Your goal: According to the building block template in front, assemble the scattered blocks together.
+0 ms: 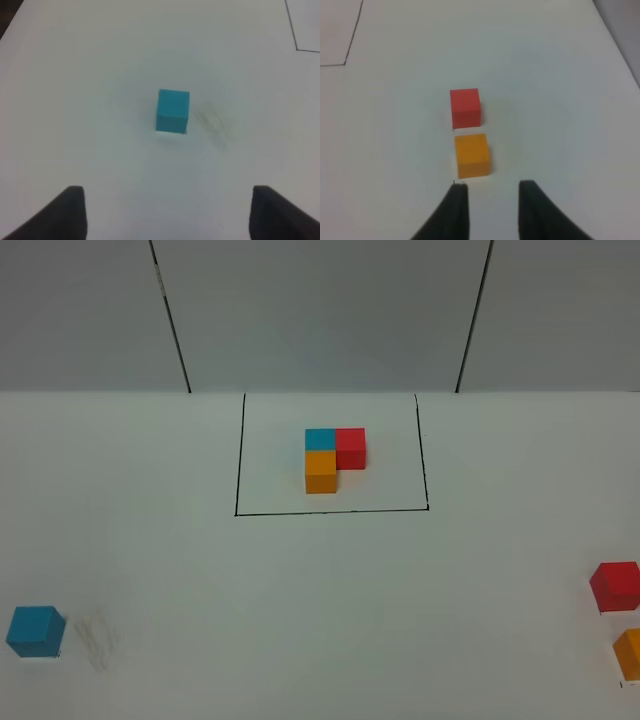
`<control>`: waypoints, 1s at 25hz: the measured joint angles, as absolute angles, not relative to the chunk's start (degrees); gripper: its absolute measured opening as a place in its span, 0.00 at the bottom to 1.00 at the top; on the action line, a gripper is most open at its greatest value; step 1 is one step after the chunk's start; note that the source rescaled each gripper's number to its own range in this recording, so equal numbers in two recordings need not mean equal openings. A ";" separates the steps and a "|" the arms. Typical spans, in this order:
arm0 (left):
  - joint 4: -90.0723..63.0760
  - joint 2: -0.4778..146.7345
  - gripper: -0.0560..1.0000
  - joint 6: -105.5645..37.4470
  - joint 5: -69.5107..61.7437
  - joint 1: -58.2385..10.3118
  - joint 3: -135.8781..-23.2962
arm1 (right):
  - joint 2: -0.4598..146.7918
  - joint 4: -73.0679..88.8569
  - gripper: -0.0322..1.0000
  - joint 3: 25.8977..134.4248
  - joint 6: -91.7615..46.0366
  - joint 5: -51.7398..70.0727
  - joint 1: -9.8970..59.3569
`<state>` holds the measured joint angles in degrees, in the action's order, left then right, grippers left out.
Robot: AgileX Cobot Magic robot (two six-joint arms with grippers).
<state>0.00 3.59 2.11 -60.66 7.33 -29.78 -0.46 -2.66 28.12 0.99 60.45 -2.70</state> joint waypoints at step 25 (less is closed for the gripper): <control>-5.24 78.11 0.51 -1.34 -26.16 7.33 -38.30 | -0.46 -2.66 0.03 28.12 1.04 60.45 -2.70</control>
<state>-5.24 78.11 -1.34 -26.16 7.33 -38.30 -0.46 -2.66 28.12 1.04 60.45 -2.70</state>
